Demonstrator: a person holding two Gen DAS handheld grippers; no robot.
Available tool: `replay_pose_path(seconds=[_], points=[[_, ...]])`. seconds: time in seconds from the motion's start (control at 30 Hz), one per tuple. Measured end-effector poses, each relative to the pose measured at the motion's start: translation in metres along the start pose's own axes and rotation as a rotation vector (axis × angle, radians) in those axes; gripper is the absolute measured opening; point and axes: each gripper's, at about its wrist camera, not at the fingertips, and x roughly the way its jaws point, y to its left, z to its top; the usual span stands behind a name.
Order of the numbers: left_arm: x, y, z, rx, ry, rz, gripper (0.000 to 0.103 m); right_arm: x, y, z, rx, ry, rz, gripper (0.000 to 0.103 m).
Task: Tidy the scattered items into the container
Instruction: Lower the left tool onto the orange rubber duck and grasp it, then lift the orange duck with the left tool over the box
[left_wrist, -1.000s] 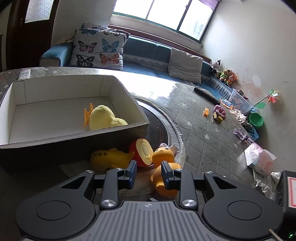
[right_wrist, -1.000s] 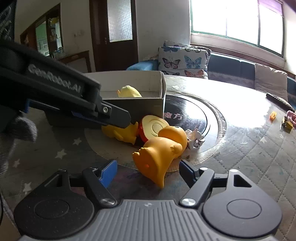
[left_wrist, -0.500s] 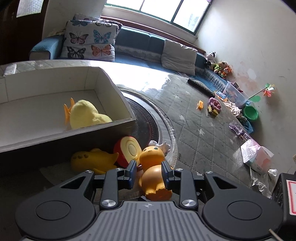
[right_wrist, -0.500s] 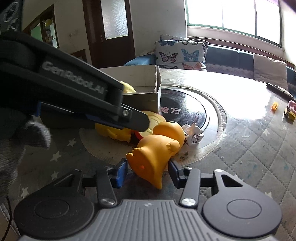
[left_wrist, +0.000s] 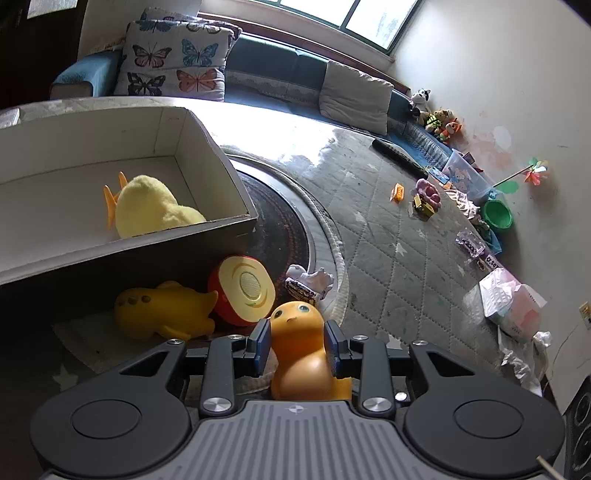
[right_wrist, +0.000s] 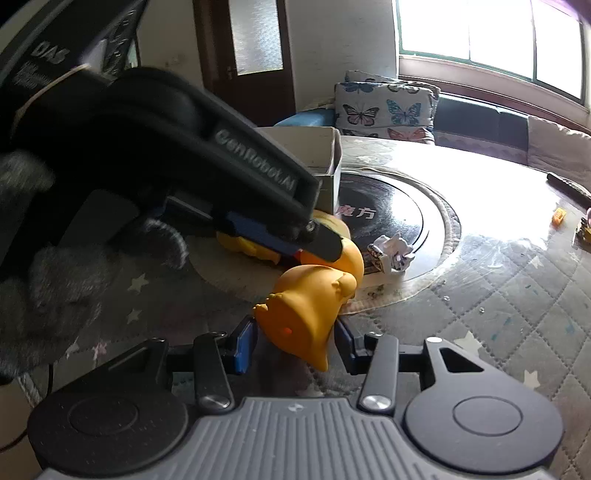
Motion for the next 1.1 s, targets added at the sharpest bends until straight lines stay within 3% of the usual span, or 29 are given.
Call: replay_pose_path(seconds=[0.67, 1.1], points=[[0.021, 0.009, 0.002, -0.063, 0.051, -0.018, 0.043, 0.000, 0.001, -0.002, -0.029, -0.007, 0.012, 0.046], [-0.021, 0.022, 0.005, -0.124, -0.055, 0.007, 0.042, -0.010, 0.019, 0.017, -0.095, -0.041, 0.060, 0.046]])
